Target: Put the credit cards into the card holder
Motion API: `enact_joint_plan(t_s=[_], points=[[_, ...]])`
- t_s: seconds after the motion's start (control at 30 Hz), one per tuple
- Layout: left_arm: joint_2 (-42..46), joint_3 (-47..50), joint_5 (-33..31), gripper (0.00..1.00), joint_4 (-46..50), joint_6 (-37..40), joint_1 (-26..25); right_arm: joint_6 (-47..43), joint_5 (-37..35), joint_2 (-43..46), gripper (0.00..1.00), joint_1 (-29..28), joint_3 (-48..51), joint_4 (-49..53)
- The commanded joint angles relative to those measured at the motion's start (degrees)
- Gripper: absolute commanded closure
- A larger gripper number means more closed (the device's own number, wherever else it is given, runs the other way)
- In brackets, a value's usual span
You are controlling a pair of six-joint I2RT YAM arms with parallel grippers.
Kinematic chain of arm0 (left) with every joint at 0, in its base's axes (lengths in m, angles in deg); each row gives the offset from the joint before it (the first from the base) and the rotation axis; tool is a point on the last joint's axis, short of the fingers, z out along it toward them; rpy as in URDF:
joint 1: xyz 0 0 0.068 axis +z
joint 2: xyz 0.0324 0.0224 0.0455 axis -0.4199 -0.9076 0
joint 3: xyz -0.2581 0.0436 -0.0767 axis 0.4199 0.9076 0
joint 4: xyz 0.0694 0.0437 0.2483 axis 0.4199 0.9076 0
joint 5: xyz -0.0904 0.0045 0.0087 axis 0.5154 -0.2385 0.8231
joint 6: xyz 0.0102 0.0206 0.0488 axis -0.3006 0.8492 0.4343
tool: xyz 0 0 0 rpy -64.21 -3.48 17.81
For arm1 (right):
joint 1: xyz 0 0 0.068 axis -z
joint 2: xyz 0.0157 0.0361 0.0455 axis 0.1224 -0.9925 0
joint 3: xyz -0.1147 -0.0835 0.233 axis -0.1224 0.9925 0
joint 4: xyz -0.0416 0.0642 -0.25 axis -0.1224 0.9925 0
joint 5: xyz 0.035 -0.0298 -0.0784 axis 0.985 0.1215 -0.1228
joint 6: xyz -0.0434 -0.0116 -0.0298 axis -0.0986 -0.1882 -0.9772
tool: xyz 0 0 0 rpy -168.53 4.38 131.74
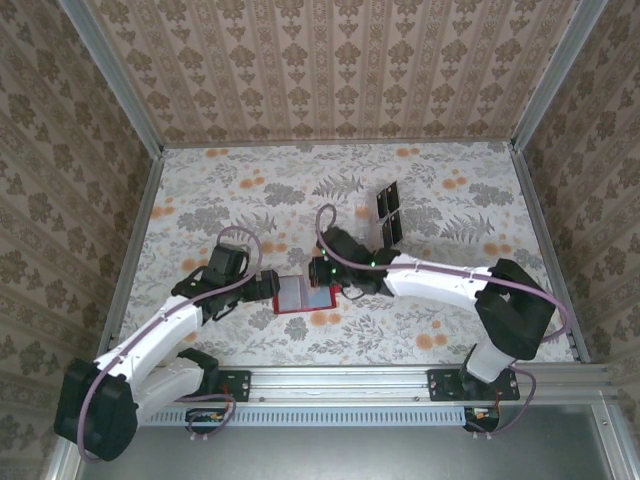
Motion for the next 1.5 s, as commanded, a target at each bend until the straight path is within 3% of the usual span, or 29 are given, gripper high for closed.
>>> enact_joint_plan(t_s=[0.0, 0.2, 0.93, 1.47], points=[[0.6, 1.4, -0.4, 0.0, 1.6, 0.7, 0.5, 7.1, -3.9, 0.4, 1.0, -2.3, 4.6, -11.8], [-0.2, 2.0, -0.4, 0.0, 0.9, 0.7, 0.0, 10.3, -4.7, -2.8, 1.0, -3.0, 8.3, -17.8], [-9.0, -1.8, -1.6, 0.0, -4.8, -0.8, -5.7, 13.2, -13.3, -2.2, 1.0, -0.1, 16.9, -17.4], [-15.9, -1.0, -11.8, 0.0, -4.0, -4.8, -12.8, 14.2, -12.3, -2.3, 1.0, -0.1, 18.4, -19.9]])
